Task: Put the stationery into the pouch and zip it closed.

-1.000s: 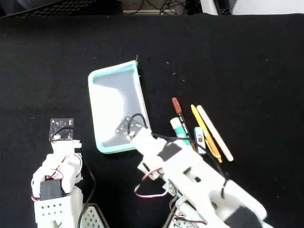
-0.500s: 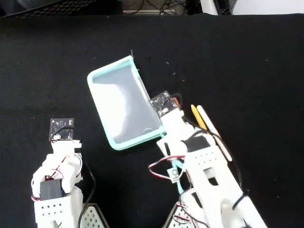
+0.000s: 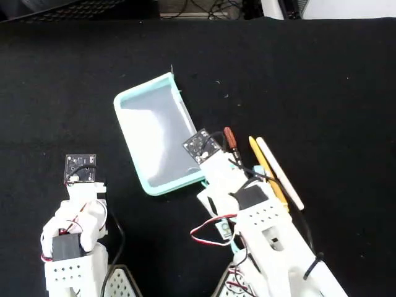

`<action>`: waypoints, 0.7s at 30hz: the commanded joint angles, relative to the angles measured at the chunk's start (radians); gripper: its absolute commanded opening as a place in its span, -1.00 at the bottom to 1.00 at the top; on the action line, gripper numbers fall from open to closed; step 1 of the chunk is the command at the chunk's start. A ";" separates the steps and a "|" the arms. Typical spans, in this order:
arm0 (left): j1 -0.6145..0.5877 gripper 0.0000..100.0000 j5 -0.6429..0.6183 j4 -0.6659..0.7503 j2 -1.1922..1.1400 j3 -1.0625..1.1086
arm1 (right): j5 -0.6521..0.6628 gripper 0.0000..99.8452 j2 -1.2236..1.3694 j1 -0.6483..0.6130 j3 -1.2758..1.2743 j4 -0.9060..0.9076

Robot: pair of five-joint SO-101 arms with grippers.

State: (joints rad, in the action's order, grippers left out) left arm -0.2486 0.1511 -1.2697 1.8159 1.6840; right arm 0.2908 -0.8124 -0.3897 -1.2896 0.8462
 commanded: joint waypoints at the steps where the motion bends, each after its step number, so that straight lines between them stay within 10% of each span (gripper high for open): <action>1: 0.002 -0.94 -0.009 -0.002 0.003 0.015 | 0.003 -0.60 -0.021 -0.012 0.007 -0.018; 21: 0.002 -0.94 -0.009 -0.002 0.003 0.015 | 0.009 -0.61 -0.016 -0.101 -0.005 -0.044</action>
State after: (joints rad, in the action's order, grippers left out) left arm -0.2486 0.1511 -1.2697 1.8159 1.6840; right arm 0.2908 -0.8124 -0.5094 -1.2988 0.8063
